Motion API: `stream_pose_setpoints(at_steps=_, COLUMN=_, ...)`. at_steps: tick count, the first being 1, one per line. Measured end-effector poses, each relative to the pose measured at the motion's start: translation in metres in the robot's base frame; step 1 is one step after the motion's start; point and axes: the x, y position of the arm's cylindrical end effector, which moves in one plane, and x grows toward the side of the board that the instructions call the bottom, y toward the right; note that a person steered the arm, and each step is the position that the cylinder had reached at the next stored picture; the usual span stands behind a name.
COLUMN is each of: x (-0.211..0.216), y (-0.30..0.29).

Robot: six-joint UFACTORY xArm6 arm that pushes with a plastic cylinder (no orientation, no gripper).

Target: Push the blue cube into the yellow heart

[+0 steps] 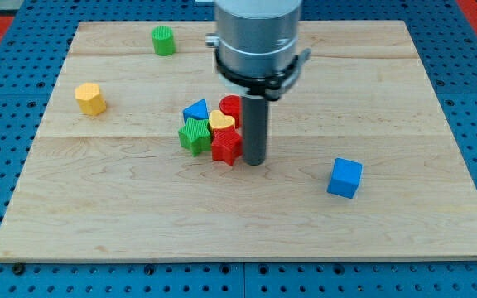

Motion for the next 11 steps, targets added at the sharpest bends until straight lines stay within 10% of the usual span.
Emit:
stream_pose_setpoints(at_steps=2, x=0.007, y=0.173)
stream_pose_setpoints(at_steps=3, x=0.079, y=0.144)
stream_pose_setpoints(at_steps=6, x=0.004, y=0.073)
stream_pose_setpoints(at_steps=11, x=0.011, y=0.060)
